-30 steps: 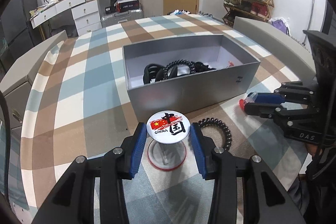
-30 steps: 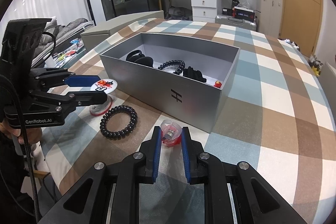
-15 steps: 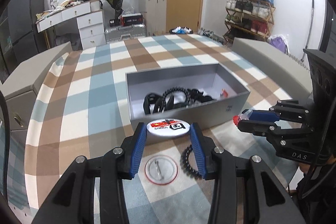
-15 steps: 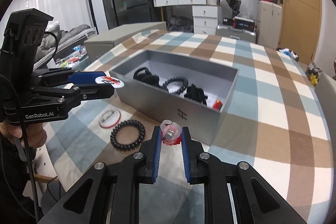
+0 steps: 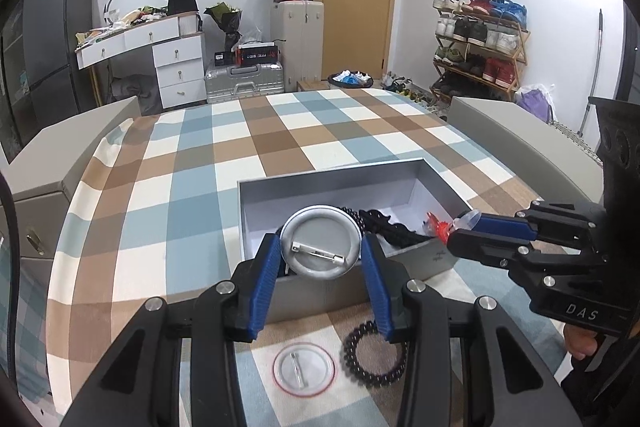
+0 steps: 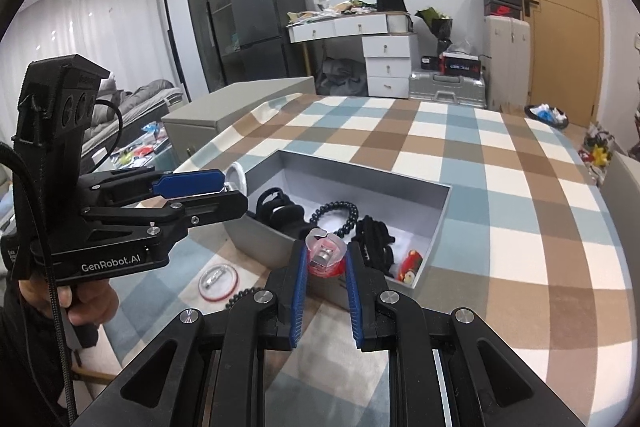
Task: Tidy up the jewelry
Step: 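Carry the badge and clear item over the grey box and open both grippers, then withdraw both grippers from the box toward the remaining items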
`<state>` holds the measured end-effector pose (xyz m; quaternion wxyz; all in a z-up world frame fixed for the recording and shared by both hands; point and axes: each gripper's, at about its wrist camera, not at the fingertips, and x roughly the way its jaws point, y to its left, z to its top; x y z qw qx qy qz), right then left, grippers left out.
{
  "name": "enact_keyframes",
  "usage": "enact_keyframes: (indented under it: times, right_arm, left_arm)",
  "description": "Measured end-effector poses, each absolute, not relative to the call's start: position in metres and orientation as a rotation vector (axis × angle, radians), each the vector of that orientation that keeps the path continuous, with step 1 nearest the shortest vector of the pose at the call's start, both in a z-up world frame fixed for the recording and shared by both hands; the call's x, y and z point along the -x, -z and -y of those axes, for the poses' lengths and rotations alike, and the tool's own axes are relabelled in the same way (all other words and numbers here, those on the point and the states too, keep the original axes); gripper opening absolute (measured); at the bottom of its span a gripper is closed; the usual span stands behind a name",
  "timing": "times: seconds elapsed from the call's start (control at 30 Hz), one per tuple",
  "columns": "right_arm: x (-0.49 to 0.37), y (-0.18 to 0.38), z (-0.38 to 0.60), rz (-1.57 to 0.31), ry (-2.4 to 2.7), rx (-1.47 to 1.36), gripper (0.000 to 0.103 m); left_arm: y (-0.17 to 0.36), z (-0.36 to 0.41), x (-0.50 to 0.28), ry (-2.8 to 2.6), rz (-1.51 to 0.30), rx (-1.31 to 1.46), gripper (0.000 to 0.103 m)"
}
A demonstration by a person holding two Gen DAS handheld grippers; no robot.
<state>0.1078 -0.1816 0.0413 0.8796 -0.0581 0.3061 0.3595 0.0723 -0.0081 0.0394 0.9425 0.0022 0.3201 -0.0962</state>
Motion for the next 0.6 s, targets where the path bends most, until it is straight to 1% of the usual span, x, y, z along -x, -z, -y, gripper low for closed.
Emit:
enact_keyframes:
  times: [0.07,0.1,0.13,0.3,0.37,0.43,0.5,0.53,0.57,0.6]
  right_arm:
    - [-0.112,-0.041,0.182,-0.64,-0.743,0.103,0.018]
    - [-0.115,-0.041,0.182,-0.642,-0.74,0.093,0.018]
    - [-0.117,-0.04,0.182,-0.645,-0.735,0.088,0.018]
    - [-0.125,-0.038,0.178,-0.652,-0.716,0.08,0.02]
    - [-0.125,-0.038,0.179,-0.643,-0.703,0.079,0.031]
    - [-0.121,-0.039,0.18,-0.63,-0.703,0.081,0.032]
    - [-0.115,-0.041,0.182,-0.61,-0.693,0.096,0.032]
    - [-0.111,-0.043,0.184,-0.6,-0.694,0.098,0.036]
    - [-0.108,-0.044,0.185,-0.592,-0.7,0.101,0.042]
    - [-0.103,-0.046,0.187,-0.578,-0.705,0.102,0.045]
  left_arm:
    - [-0.038,0.009,-0.077,0.194,-0.654,-0.003,0.035]
    - [-0.037,0.009,-0.079,0.189,-0.656,-0.003,0.032]
    - [-0.035,0.01,-0.081,0.188,-0.662,-0.004,0.022]
    - [-0.027,0.008,-0.087,0.193,-0.691,0.022,0.021]
    - [-0.027,0.009,-0.083,0.188,-0.687,0.022,0.022]
    - [-0.03,0.009,-0.078,0.193,-0.684,0.02,0.022]
    - [-0.033,0.009,-0.073,0.19,-0.677,0.013,0.027]
    - [-0.034,0.009,-0.07,0.185,-0.672,0.011,0.036]
    - [-0.036,0.008,-0.065,0.178,-0.663,0.007,0.047]
    - [-0.037,0.007,-0.062,0.175,-0.654,0.005,0.052]
